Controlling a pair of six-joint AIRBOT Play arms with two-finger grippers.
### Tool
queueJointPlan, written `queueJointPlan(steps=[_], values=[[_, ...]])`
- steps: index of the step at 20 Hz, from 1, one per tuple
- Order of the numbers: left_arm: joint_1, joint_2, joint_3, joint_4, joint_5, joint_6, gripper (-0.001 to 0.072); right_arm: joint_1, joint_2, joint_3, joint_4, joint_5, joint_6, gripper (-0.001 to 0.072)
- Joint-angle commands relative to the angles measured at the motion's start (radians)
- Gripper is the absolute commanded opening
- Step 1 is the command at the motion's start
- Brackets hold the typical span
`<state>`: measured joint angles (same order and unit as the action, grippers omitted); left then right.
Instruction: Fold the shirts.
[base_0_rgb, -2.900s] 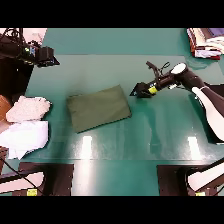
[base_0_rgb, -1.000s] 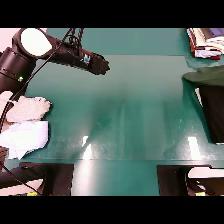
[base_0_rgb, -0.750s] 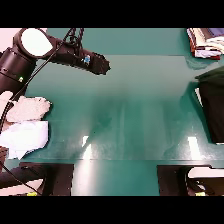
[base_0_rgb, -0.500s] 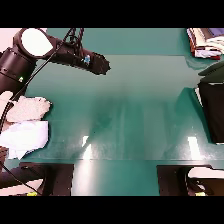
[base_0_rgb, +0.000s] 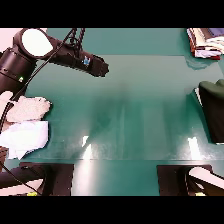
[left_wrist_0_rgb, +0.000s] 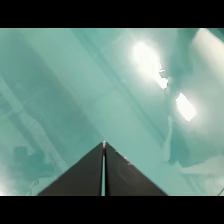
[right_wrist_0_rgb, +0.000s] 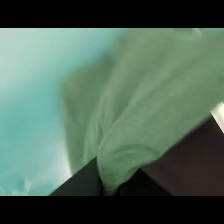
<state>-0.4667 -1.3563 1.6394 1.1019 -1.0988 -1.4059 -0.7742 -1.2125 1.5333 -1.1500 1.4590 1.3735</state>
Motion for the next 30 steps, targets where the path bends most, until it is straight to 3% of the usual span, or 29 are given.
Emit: queueJointPlan(steps=[1, 2, 4, 7, 11, 14, 17, 19, 22, 30], values=[[0.000, 0.000, 0.000, 0.003, -0.006, 0.001, 0.0033, -0.090, 0.102, -0.204, -0.178, 0.043, 0.000, 0.0325], [0.000, 0.000, 0.000, 0.003, -0.008, 0.001, 0.0033, -0.118, 0.118, -0.248, -0.216, 0.043, 0.000, 0.0434], [0.000, 0.000, 0.000, 0.003, -0.012, 0.001, 0.0033, -0.179, 0.141, -0.311, -0.241, 0.045, -0.006, 0.0525], [0.000, 0.000, 0.000, 0.002, -0.013, 0.001, 0.0033, -0.229, 0.163, -0.323, -0.222, 0.043, -0.005, 0.0536], [0.000, 0.000, 0.000, 0.002, -0.004, 0.000, 0.0033, -0.158, 0.169, -0.254, 0.015, 0.004, -0.004, 0.0531], [0.000, 0.000, 0.000, -0.003, -0.004, 0.000, 0.0033, 0.042, 0.169, -0.210, 0.214, -0.018, -0.005, 0.0531], [0.000, 0.000, 0.000, -0.006, 0.014, 0.000, 0.0033, 0.318, 0.168, -0.185, 0.232, -0.062, -0.005, 0.0521], [0.000, 0.000, 0.000, -0.006, 0.023, 0.000, 0.0033, 0.492, 0.155, -0.172, 0.231, -0.083, -0.005, 0.0378], [0.000, 0.000, 0.000, -0.007, 0.040, 0.000, 0.0033, 0.700, 0.110, -0.136, 0.232, -0.082, -0.006, 0.0019], [0.000, 0.000, 0.000, -0.007, 0.074, 0.000, 0.0033, 0.921, 0.004, -0.104, 0.233, -0.066, -0.005, 0.0022]])
